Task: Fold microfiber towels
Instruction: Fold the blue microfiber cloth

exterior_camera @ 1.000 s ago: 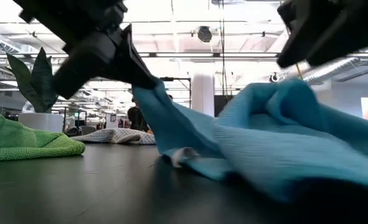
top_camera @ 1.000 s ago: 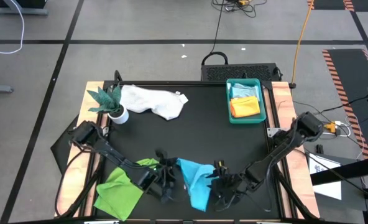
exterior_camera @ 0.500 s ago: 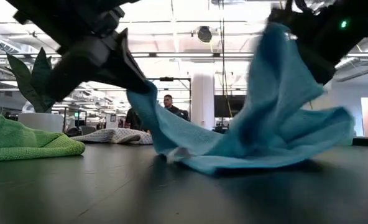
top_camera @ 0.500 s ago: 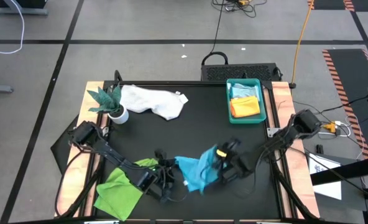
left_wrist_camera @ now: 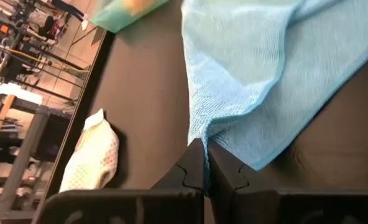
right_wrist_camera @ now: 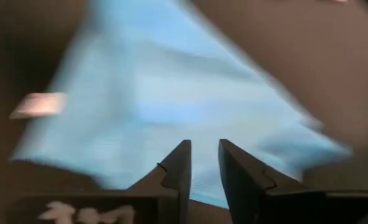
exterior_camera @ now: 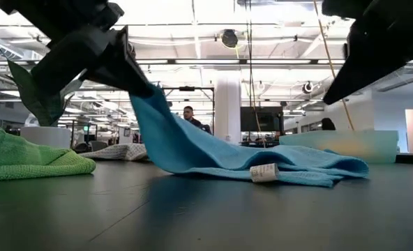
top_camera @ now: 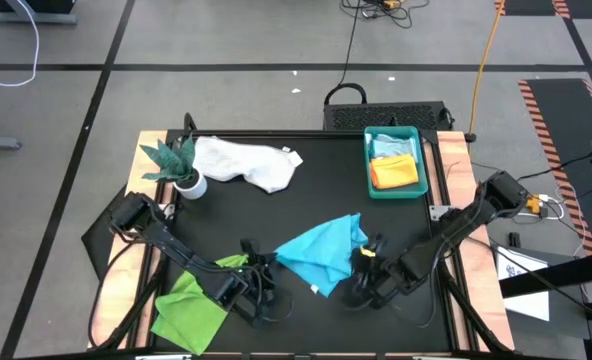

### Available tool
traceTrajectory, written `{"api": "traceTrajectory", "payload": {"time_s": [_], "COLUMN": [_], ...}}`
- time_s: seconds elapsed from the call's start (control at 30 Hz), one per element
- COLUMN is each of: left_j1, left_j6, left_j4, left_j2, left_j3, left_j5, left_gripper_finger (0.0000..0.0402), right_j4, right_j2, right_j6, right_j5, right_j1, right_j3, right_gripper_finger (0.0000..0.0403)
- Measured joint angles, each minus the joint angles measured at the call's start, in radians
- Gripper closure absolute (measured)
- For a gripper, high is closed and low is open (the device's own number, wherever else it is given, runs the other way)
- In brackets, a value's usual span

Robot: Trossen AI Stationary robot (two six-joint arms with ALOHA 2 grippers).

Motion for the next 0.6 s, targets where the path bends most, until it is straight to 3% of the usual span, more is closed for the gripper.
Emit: {"api": "traceTrajectory", "payload": {"time_s": [0.13,0.2,0.4,0.6], "left_j1": [-0.005,-0.01,-0.014,-0.028], "left_j6": [-0.025,-0.025,-0.028,-0.051], "left_j4": [0.0,0.0,-0.005,-0.002], "left_j2": [0.0,0.0,0.001,0.0], "left_j3": [0.0,0.0,0.0,0.0], "left_j5": [0.008,0.014,0.016,-0.019], "left_gripper_finger": [0.0385,0.0389,0.0391,0.0397], "right_j4": [0.458,0.582,0.501,0.392], "right_j2": [0.037,0.059,0.066,0.066], "right_j6": [-0.25,-0.31,-0.189,-0.181], "right_j5": [-0.113,-0.153,-0.151,-0.15], "right_j1": [0.003,-0.01,-0.043,-0.053], "right_j3": [-0.111,-0.159,-0.215,-0.216], "right_gripper_finger": [0.029,0.0273,0.0259,0.0288]}}
